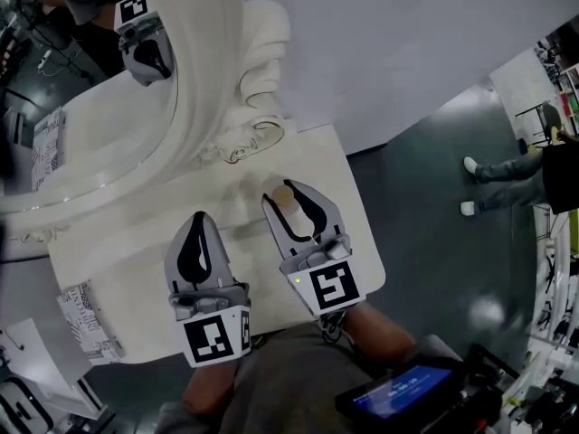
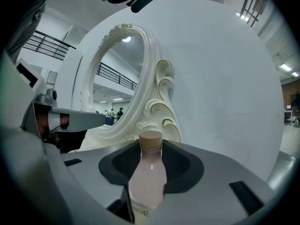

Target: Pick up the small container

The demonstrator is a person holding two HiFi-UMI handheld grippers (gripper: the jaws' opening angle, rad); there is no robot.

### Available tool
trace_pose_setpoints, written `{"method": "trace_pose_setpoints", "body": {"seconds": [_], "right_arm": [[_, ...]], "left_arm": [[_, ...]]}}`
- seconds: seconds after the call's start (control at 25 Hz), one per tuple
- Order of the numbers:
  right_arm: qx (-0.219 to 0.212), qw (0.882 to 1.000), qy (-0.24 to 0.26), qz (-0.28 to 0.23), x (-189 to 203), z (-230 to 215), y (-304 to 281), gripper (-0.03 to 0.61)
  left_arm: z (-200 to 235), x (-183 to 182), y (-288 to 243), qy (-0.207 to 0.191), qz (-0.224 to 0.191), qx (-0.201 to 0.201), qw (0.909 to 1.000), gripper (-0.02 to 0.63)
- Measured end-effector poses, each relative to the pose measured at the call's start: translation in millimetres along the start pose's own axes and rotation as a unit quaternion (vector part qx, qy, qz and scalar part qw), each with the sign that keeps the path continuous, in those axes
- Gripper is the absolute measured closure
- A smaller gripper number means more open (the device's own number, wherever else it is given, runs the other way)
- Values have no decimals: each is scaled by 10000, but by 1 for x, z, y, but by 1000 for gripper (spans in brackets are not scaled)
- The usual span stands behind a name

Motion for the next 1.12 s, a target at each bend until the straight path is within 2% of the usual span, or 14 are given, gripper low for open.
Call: {"method": "trace_pose_setpoints", "body": {"seconds": [0.36, 0.72, 1.12], "right_arm": [[260, 9991, 41, -318, -28, 13, 41, 434], [470, 9972, 128, -561, -56, 26, 74, 434], [719, 9949, 230, -672, -64, 27, 81, 434]], "left_arm": [[-3, -19, 21, -136, -265, 205, 9993, 598], [9, -35, 48, -297, -428, 146, 9985, 600], [14, -40, 53, -340, -516, 257, 9978, 600]]}}
Point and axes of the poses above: the fingertips, and each gripper's own axes: y backward along the fingers, z to its left, x out of its underside, the point moved 10 cm from there along y, backward along the fingers, and after that the axes turned 6 degrees about x, right-handed, at the moved point
